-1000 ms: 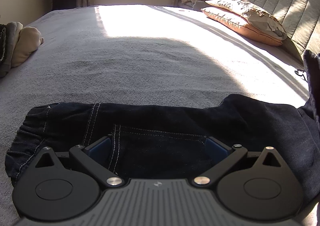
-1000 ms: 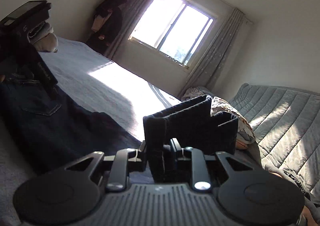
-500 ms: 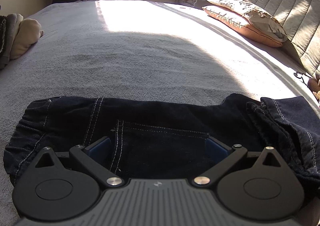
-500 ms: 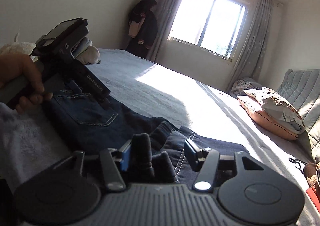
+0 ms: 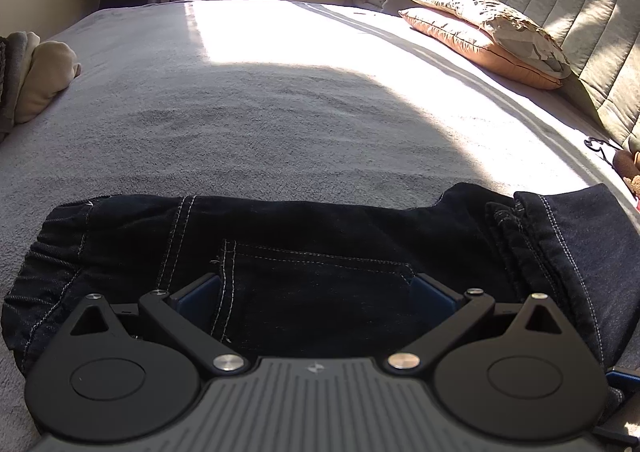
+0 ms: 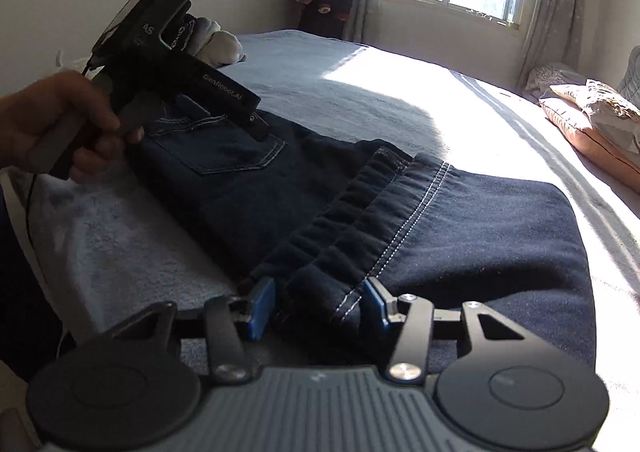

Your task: Fold clothes

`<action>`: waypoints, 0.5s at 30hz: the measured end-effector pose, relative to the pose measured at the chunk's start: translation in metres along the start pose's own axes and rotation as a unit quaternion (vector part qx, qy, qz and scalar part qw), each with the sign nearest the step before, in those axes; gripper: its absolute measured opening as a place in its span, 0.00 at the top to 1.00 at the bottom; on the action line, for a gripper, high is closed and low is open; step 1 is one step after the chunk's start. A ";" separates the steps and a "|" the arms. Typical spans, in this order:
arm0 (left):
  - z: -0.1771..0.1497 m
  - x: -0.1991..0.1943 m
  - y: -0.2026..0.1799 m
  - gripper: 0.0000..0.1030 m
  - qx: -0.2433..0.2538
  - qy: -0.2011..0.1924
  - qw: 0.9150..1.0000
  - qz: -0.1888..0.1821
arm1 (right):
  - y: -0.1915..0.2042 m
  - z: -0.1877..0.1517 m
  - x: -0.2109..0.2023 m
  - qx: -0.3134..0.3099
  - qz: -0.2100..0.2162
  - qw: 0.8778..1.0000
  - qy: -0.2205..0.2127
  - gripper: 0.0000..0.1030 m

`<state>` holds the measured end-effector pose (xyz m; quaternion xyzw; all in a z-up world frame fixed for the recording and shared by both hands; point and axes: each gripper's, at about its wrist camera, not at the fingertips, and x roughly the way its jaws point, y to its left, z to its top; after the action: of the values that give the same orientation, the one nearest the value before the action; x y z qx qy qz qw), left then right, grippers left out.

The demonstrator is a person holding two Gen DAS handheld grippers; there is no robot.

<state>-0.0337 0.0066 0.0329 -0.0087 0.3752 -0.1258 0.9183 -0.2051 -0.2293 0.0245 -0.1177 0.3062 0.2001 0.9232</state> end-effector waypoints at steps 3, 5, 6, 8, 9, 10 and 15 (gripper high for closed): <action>0.000 0.000 0.001 0.00 0.002 0.001 1.000 -0.001 | -0.008 0.001 -0.005 0.017 0.020 1.000 0.002 0.66; 0.000 0.000 0.001 0.00 0.001 0.001 1.000 -0.003 | -0.010 0.001 -0.008 0.011 0.032 0.999 -0.003 0.66; 0.000 0.000 0.002 0.00 0.000 0.002 1.000 -0.003 | -0.009 0.001 -0.007 0.007 0.030 0.999 -0.008 0.64; 0.001 0.000 0.002 0.00 -0.002 0.002 1.000 -0.003 | 0.005 -0.001 -0.004 -0.021 0.015 1.000 -0.016 0.52; 0.001 0.000 0.001 0.00 -0.002 0.003 1.000 -0.003 | 0.012 -0.003 -0.002 -0.035 0.007 0.999 -0.021 0.47; 0.001 0.000 0.001 0.00 -0.001 0.003 1.000 -0.003 | 0.018 -0.006 0.000 -0.055 0.012 0.998 -0.022 0.33; 0.000 0.000 0.002 0.00 0.002 0.004 1.000 -0.005 | 0.043 -0.012 0.011 -0.135 -0.018 0.991 -0.014 0.25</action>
<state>-0.0332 0.0088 0.0331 -0.0078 0.3787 -0.1315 0.9161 -0.2221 -0.1914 0.0040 -0.2435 0.2617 0.2248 0.9065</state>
